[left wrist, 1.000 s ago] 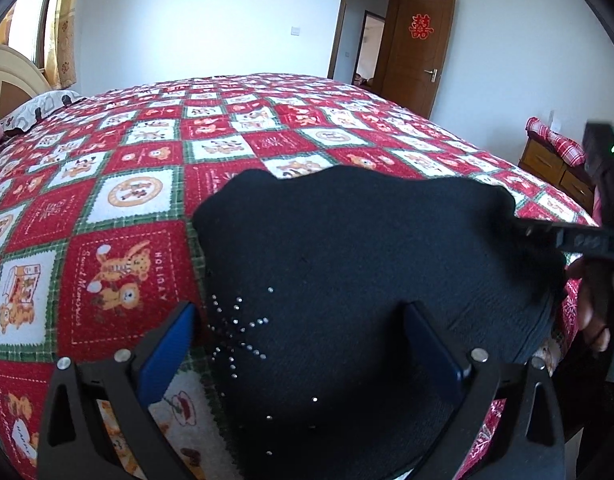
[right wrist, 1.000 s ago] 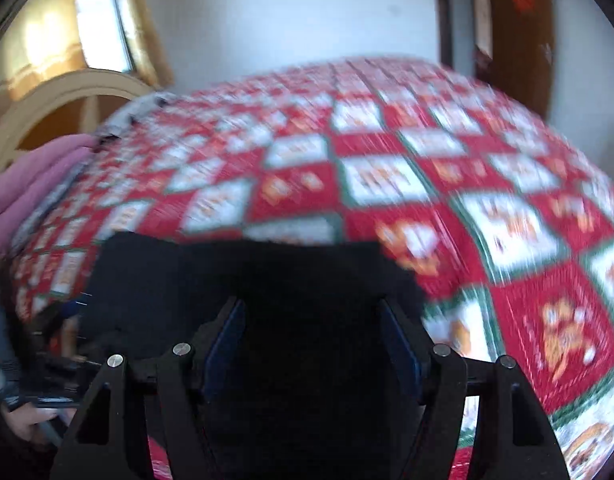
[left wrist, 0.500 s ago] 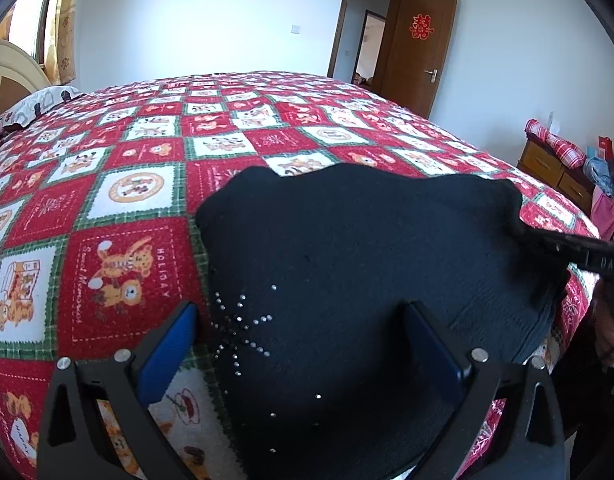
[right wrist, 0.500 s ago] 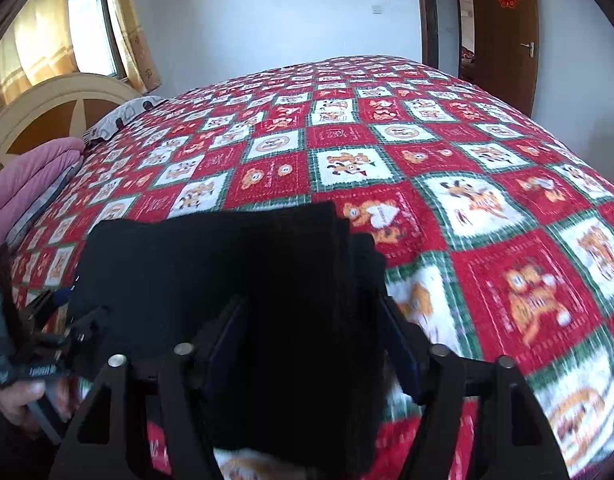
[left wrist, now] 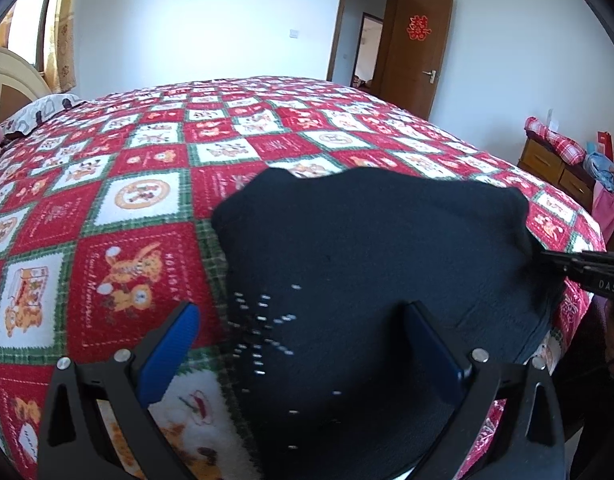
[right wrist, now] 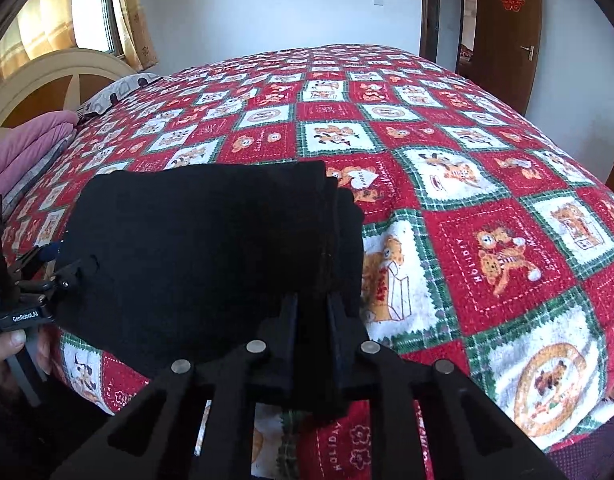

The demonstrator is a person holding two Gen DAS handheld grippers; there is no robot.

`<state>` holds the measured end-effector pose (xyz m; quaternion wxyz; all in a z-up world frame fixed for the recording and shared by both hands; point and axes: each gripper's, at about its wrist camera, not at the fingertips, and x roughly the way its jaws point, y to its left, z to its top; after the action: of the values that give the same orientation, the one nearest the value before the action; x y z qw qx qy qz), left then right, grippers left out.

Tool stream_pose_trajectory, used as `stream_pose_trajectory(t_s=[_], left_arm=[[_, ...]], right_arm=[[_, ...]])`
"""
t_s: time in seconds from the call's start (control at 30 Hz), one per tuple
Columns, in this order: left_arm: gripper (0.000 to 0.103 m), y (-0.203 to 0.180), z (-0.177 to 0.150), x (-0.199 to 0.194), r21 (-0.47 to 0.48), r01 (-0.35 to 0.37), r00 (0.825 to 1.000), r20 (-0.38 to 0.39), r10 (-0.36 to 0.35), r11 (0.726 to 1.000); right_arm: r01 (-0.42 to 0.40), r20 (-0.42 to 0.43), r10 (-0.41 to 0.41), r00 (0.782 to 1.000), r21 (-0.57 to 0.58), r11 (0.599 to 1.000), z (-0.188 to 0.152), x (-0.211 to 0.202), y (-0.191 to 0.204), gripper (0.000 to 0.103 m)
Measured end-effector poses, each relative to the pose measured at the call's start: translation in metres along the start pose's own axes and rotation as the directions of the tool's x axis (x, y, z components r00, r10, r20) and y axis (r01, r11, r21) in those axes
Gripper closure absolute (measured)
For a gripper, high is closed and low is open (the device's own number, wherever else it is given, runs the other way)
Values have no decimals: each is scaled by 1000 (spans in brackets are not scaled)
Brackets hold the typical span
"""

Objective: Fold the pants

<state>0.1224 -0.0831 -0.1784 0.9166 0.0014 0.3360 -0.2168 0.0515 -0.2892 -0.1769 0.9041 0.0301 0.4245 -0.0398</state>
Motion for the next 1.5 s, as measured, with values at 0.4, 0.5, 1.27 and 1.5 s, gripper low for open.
stream_pose_trajectory(t_s=[0.4,0.5,1.27,1.5], left_arm=[[0,12,-4,-4,-41,0,1000,3,0,999],[0,13,-10,-9,-41,5,1000,6,-5,999],[0,13,-26,-17,-15,16,999,32,-15,1000],[0,16,-15,-12,-55,41,999,22,-39,998]], right_arm=[[75,41,-72,997,-73,995,-9,-21,19,77],[119,-25,-124,992,-152,981,-19,-7,27,77],[-413,-130,401,907,-89,906,72,75,146,54],[-308,21,309,951,-41,951,54,10,70,52]])
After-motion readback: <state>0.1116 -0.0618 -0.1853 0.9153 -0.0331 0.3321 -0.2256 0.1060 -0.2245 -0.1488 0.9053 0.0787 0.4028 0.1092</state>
